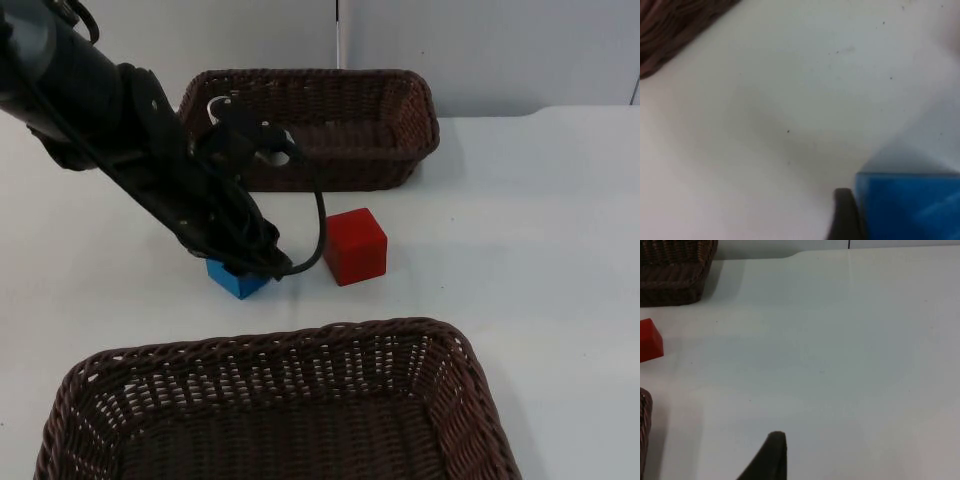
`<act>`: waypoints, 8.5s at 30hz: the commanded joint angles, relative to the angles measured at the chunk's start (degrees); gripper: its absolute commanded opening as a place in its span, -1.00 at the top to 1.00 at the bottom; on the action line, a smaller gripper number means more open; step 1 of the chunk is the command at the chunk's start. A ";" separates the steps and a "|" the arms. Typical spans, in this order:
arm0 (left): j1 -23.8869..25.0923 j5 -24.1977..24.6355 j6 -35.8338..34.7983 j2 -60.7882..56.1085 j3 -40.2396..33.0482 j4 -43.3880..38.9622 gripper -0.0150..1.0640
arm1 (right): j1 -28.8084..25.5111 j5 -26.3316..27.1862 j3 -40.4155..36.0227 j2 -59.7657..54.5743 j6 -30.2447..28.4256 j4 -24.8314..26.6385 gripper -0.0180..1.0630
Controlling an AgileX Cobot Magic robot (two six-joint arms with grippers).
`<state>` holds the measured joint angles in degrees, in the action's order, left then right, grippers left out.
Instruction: Pick up one cube with the left hand and place it into the upper basket. Pick up one cube with the right hand and place it into the lower basket.
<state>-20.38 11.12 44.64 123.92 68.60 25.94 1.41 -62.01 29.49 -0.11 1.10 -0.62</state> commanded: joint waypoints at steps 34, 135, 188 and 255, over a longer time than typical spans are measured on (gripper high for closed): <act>-0.36 6.55 -4.22 -27.31 0.39 3.61 0.98 | -0.39 0.25 -0.04 0.11 -0.56 -0.28 -0.98; 3.80 3.58 -12.00 24.10 51.10 2.10 -0.25 | -0.39 0.25 -0.04 0.11 -0.56 -0.28 -0.98; 3.80 39.03 -28.24 -5.03 50.99 -5.73 -0.48 | -0.14 0.25 -0.04 0.11 -0.56 -0.29 -0.98; 3.84 11.17 -27.64 -79.39 -30.33 -4.24 -0.48 | -0.16 0.25 -0.04 0.11 -0.56 -0.19 -0.98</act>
<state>-16.41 22.63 17.38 46.67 39.81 20.91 1.41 -62.01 29.49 -0.11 1.10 -0.74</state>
